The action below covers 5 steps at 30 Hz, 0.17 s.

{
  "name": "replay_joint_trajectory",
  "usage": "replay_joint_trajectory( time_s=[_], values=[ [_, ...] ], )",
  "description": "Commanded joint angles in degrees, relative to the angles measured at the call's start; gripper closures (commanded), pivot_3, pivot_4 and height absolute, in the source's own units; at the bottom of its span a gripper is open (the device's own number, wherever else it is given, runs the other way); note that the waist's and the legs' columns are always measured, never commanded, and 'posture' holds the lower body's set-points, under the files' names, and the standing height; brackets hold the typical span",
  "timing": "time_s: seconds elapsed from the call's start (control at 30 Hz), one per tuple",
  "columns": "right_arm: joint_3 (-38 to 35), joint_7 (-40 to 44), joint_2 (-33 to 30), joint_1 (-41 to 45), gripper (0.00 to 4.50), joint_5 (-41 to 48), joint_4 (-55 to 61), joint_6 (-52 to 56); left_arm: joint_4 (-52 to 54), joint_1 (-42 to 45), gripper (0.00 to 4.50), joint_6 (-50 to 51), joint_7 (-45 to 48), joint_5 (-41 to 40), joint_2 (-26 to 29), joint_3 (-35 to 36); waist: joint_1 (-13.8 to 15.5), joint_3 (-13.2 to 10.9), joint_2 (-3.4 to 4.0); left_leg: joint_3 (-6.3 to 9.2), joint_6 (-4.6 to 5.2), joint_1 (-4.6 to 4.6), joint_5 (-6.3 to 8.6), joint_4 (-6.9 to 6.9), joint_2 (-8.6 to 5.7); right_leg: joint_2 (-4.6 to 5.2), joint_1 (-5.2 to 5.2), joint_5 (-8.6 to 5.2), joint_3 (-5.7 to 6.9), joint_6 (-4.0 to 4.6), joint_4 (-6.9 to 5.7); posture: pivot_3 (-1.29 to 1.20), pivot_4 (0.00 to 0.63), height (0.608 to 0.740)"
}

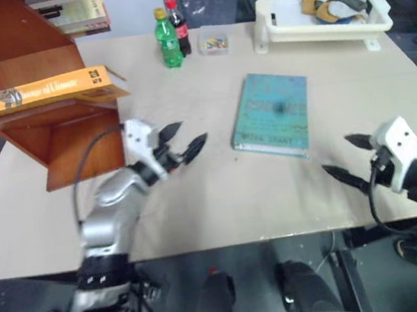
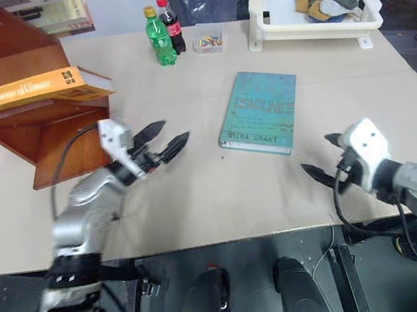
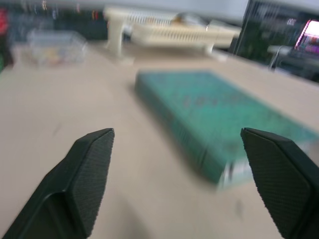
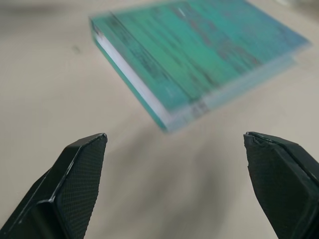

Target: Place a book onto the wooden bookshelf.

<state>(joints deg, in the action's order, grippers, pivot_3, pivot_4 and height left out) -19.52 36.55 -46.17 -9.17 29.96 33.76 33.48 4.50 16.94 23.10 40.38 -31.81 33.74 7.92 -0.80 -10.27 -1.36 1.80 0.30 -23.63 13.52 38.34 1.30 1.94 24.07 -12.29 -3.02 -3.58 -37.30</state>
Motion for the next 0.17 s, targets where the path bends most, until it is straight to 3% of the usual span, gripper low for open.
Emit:
replay_joint_trajectory(
  time_s=[0.03,0.17],
  values=[
    [-12.0,3.6,-0.8,-7.4,0.0,2.8,7.5,0.6,4.8,-5.1,0.04,1.7,5.6,-2.1,7.1,6.6,0.1,0.0,0.01,0.02,0.0,-0.04,0.0,0.01,0.0,0.0,0.01,-0.12,0.02,-0.05,0.02,0.0,0.15,0.74],
    [-18.0,4.0,0.0,-13.5,0.0,3.7,11.5,2.2,5.9,-10.7,0.04,1.8,9.7,-3.5,11.2,10.9,0.1,0.0,0.02,-0.01,-0.01,0.1,0.01,-0.01,0.08,0.0,-0.12,-0.26,0.04,0.07,0.14,0.0,0.15,0.74]
  ],
)
